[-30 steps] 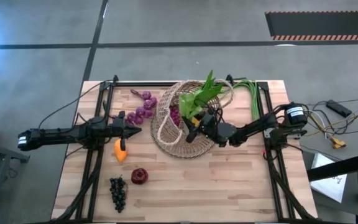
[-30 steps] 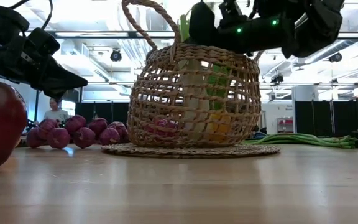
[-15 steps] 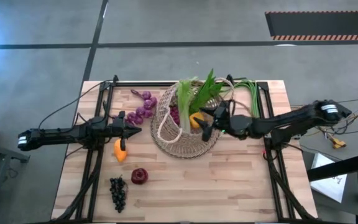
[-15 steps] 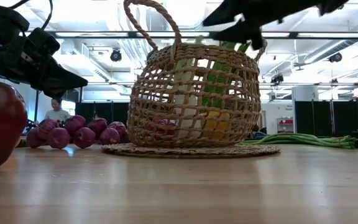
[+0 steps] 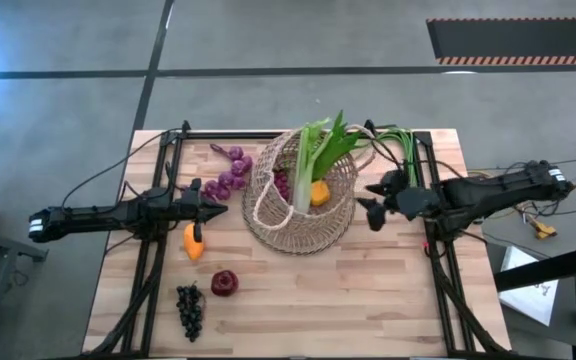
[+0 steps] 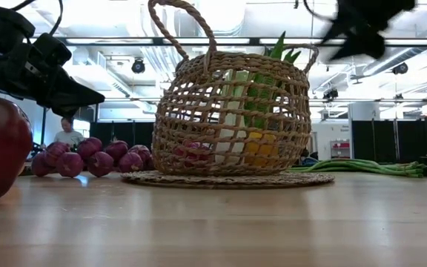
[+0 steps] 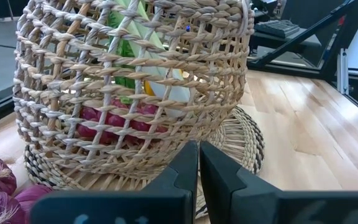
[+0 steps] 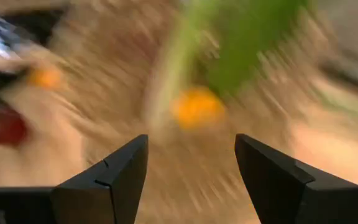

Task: Build produce basket
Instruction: Put the string beans into the basket

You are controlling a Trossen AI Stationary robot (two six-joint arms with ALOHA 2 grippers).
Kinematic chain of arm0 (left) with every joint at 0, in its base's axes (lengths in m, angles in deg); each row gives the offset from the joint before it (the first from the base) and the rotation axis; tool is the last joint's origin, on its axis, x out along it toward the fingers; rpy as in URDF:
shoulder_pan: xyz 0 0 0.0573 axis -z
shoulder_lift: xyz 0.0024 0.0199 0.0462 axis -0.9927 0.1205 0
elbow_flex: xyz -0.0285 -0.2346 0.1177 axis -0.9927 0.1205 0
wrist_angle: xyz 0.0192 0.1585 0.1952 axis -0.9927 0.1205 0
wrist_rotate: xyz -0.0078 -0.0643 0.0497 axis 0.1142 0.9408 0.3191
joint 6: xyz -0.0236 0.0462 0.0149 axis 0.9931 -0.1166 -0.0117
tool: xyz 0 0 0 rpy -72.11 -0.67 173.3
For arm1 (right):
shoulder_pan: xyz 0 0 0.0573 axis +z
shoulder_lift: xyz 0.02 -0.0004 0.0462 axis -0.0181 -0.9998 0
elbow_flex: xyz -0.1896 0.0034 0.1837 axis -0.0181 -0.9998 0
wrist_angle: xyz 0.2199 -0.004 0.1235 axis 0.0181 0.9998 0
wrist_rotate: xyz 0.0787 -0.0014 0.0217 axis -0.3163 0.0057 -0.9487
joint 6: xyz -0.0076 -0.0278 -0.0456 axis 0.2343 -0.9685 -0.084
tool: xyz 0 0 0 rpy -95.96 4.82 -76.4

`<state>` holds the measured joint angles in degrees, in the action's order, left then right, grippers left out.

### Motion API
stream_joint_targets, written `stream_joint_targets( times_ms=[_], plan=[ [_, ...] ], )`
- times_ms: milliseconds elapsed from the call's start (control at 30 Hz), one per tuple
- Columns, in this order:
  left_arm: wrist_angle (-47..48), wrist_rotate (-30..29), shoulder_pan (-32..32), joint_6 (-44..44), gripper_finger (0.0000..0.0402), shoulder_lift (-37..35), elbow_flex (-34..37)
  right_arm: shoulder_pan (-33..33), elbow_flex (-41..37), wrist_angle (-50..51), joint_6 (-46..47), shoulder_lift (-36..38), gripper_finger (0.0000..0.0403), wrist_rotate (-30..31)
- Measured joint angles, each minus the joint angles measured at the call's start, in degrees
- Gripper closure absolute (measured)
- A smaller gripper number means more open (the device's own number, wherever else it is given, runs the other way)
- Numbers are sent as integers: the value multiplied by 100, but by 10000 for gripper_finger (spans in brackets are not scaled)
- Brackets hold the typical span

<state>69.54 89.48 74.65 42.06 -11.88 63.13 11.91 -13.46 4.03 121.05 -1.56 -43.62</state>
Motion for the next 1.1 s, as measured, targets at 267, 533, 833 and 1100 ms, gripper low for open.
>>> stream_joint_targets(
  times_ms=[267, 533, 833, 1100],
  plan=[
    [0, 0, -2, 0, 402, 0, 0, -282, 89, 3061, 2612, -557, 172, 16],
    [2, 1, -1, 0, 402, 0, 0, -2128, -93, 3250, 1623, -1688, 156, -306],
    [1, 0, 0, 0, 402, 0, 0, -4269, -104, 2747, 76, -2770, 124, -629],
    [0, 1, -1, 0, 402, 0, 0, -4980, -111, 2272, -317, -3485, 161, -1047]
  ],
)
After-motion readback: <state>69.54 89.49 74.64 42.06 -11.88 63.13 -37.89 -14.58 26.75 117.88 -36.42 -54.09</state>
